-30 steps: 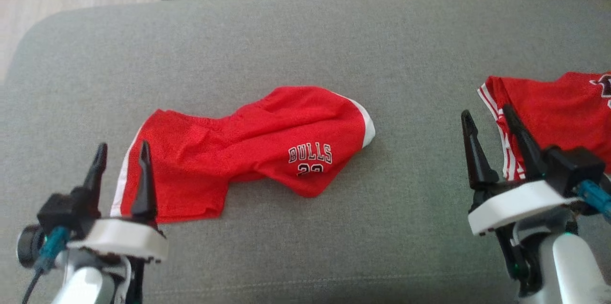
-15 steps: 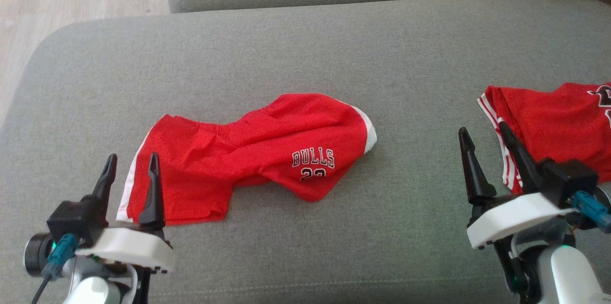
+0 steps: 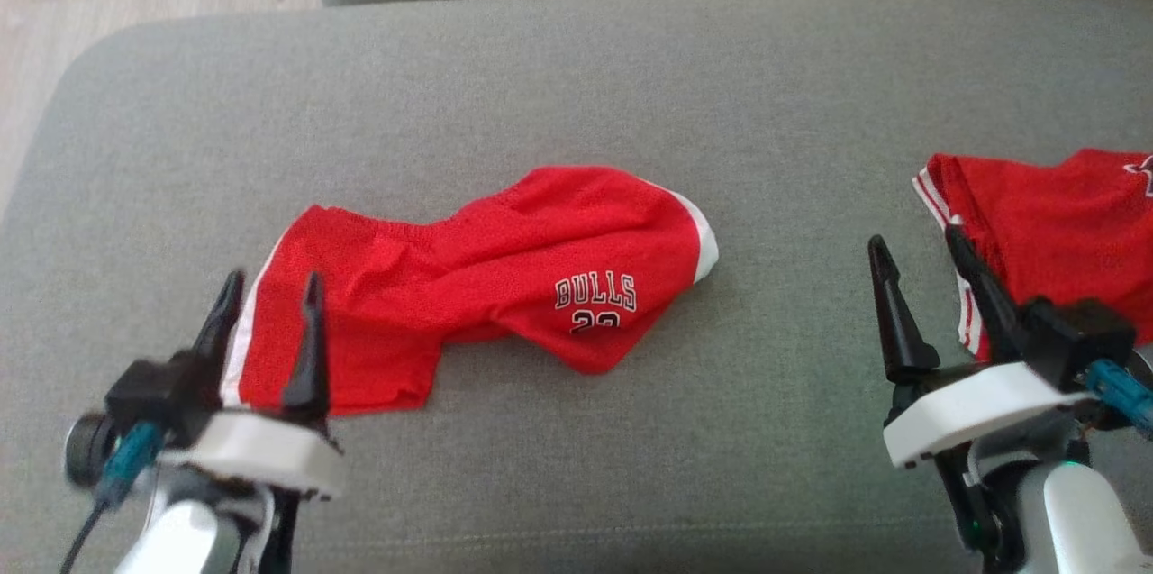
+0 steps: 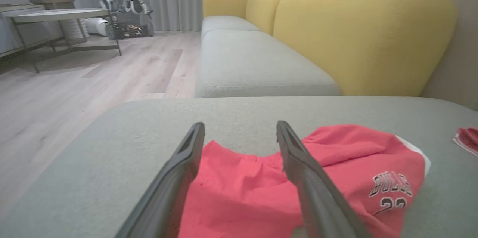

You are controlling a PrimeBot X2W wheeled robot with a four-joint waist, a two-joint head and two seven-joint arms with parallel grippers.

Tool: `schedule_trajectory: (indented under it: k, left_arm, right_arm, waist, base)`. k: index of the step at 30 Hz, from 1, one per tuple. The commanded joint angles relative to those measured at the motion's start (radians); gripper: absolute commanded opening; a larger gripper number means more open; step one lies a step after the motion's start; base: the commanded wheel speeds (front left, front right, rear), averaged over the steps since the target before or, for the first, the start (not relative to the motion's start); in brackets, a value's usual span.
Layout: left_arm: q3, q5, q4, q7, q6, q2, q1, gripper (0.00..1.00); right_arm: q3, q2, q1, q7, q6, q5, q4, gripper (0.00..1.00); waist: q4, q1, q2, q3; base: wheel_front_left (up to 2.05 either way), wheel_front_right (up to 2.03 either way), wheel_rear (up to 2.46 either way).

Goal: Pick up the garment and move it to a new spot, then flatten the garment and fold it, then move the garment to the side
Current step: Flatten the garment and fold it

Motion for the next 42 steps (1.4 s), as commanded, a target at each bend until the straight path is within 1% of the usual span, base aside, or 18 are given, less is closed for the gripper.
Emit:
schedule_trajectory:
  k: [1,5,9,10,12,13,16,18,22,25,28,29,30,32,35,39,42]
  left_arm:
    - [0.026,0.007,-0.041,0.01,-0.018,0.024,-0.111,1.0]
    - [-0.006,0.007,0.001,0.019,-0.088,0.006,-0.255,1.0]
    - [-0.053,0.001,0.099,0.047,-0.164,-0.039,-0.424,1.0]
    - [-0.074,-0.012,0.176,0.065,-0.202,-0.073,-0.502,1.0]
    - [-0.095,-0.028,0.268,0.087,-0.239,-0.105,-0.571,1.0]
    - [-0.095,-0.028,0.268,0.087,-0.239,-0.105,-0.571,1.0]
    - [-0.128,-0.059,0.43,0.15,-0.299,-0.147,-0.651,1.0]
    - [-0.139,-0.086,0.532,0.197,-0.33,-0.173,-0.689,1.0]
    - [-0.154,-0.122,0.707,0.282,-0.37,-0.205,-0.751,1.0]
    - [-0.164,-0.123,0.813,0.315,-0.376,-0.213,-0.792,1.0]
    - [-0.169,-0.12,0.892,0.317,-0.38,-0.222,-0.826,1.0]
    - [-0.172,-0.118,0.909,0.308,-0.383,-0.225,-0.835,0.32]
    - [-0.175,-0.112,0.921,0.292,-0.385,-0.226,-0.844,0.0]
    - [-0.182,-0.095,0.933,0.243,-0.385,-0.227,-0.861,0.0]
    - [-0.194,-0.059,0.919,0.144,-0.372,-0.229,-0.89,0.0]
    - [-0.203,-0.009,0.852,0.015,-0.329,-0.226,-0.913,0.0]
    - [-0.201,0.019,0.747,-0.029,-0.289,-0.216,-0.889,0.0]
  right_arm:
    - [0.023,-0.004,-0.03,0.002,-0.001,0.007,-0.046,1.0]
    - [0.034,-0.004,-0.056,0.003,-0.001,0.008,-0.054,1.0]
    - [0.034,-0.004,-0.077,0.002,-0.001,0.011,-0.056,1.0]
    - [0.039,-0.004,-0.088,0.0,-0.001,0.013,-0.053,1.0]
    - [0.048,-0.004,-0.1,-0.005,-0.001,0.017,-0.05,1.0]
    - [0.048,-0.004,-0.1,-0.005,-0.001,0.017,-0.05,1.0]
    - [0.057,-0.004,-0.115,-0.013,-0.001,0.022,-0.041,1.0]
    - [0.059,-0.004,-0.122,-0.019,-0.001,0.026,-0.034,1.0]
    - [0.055,-0.004,-0.126,-0.031,-0.001,0.035,-0.02,1.0]
    - [0.057,-0.004,-0.132,-0.038,-0.001,0.039,-0.011,1.0]
    - [0.06,-0.004,-0.14,-0.045,-0.001,0.044,-0.001,1.0]
    - [0.061,-0.004,-0.141,-0.047,-0.001,0.047,0.001,1.0]
    - [0.062,-0.004,-0.143,-0.049,-0.001,0.048,0.004,1.0]
    - [0.061,-0.004,-0.144,-0.053,-0.001,0.051,0.008,1.0]
    - [0.053,-0.004,-0.141,-0.056,-0.001,0.053,0.014,1.0]
    - [0.039,-0.004,-0.132,-0.054,-0.001,0.056,0.019,1.0]
    - [0.031,-0.004,-0.124,-0.05,-0.001,0.054,0.019,1.0]
  waist:
    - [0.002,0.0,0.0,0.023]
    - [-0.012,0.0,0.0,0.072]
    - [-0.034,0.0,0.0,0.126]
    - [-0.048,0.0,0.0,0.151]
    - [-0.067,0.0,0.0,0.175]
    - [-0.067,0.0,0.0,0.175]
    - [-0.097,0.0,0.0,0.203]
    - [-0.114,0.0,0.0,0.217]
    - [-0.135,0.0,0.0,0.243]
    - [-0.147,0.0,0.0,0.257]
    - [-0.154,0.0,0.0,0.262]
    - [-0.156,0.0,0.0,0.263]
    - [-0.158,0.0,0.0,0.264]
    - [-0.158,0.0,0.0,0.262]
    - [-0.153,0.0,0.0,0.255]
    - [-0.137,0.0,0.0,0.235]
    - [-0.121,0.0,0.0,0.215]
  base:
    - [0.0,0.0,0.0]
    - [0.0,0.0,0.0]
    - [0.0,0.0,0.0]
    - [0.0,0.0,0.0]
    - [0.0,0.0,0.0]
    - [0.0,0.0,0.0]
    - [0.0,0.0,0.0]
    - [0.0,0.0,0.0]
    - [0.0,0.0,0.0]
    - [0.0,0.0,0.0]
    - [0.0,0.0,0.0]
    - [0.0,0.0,0.0]
    - [0.0,0.0,0.0]
    - [0.0,0.0,0.0]
    - [0.0,0.0,0.0]
    - [0.0,0.0,0.0]
    - [0.0,0.0,0.0]
